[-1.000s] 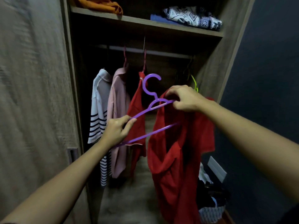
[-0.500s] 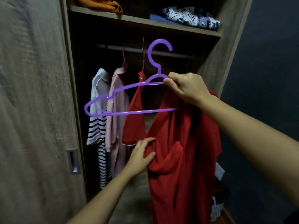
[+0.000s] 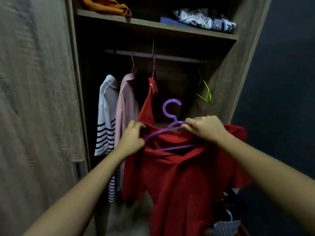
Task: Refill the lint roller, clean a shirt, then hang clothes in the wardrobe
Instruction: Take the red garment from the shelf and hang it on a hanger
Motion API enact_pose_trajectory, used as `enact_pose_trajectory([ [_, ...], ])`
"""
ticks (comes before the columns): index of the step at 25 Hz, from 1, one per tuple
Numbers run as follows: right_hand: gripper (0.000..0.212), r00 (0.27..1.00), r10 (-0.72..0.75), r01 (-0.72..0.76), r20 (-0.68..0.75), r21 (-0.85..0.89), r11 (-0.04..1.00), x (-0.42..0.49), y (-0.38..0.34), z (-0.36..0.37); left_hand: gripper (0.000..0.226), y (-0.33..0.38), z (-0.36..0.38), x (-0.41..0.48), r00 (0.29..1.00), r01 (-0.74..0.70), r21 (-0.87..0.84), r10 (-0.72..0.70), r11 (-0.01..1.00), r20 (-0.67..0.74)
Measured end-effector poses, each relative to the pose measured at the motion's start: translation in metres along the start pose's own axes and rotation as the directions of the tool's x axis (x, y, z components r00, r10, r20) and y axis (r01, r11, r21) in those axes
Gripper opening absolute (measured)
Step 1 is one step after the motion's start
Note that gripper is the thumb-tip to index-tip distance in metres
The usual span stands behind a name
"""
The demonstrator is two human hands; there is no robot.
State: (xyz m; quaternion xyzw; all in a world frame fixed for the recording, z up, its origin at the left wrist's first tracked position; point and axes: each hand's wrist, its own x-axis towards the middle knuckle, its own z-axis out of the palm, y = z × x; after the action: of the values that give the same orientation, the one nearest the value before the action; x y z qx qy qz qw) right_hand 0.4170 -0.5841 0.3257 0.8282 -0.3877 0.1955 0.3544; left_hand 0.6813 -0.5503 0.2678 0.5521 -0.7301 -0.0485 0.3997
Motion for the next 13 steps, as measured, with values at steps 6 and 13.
enact_pose_trajectory([
  [6, 0.05, 0.927, 0.363, -0.371, 0.091, 0.363, 0.855, -0.005, 0.013, 0.001, 0.056, 0.01, -0.018, 0.006, 0.946, -0.242, 0.106, 0.259, 0.964, -0.197],
  [13, 0.033, 0.874, 0.458, -0.472, 0.162, 0.504, 0.723, 0.0, 0.024, -0.001, 0.022, -0.019, -0.049, 0.03, 0.967, -0.212, -0.054, 0.202, 0.976, -0.152],
])
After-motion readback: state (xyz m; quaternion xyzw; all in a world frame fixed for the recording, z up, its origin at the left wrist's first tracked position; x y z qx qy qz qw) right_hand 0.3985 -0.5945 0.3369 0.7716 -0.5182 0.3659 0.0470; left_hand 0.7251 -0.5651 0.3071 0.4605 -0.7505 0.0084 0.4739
